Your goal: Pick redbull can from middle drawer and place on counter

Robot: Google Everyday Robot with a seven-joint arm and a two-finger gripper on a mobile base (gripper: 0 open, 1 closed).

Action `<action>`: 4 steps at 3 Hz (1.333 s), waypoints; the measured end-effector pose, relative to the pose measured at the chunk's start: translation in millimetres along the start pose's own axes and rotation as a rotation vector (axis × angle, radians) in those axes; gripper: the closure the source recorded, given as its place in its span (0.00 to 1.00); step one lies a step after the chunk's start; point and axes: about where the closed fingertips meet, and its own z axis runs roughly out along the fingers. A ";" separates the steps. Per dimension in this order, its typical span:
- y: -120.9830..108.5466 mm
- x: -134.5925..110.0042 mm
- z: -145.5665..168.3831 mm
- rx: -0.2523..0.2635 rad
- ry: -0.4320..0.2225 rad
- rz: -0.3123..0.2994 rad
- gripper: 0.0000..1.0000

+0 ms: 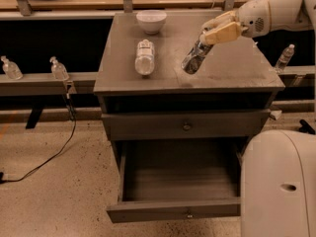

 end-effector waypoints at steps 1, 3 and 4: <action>-0.5 22.3 1.6 0.015 0.151 0.059 1.00; -2.4 33.2 8.4 0.023 0.267 0.053 0.52; -6.3 29.4 7.0 0.046 0.277 0.028 0.57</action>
Offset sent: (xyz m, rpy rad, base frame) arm 0.0108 -0.0225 -0.0319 -0.3452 0.1316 -0.0363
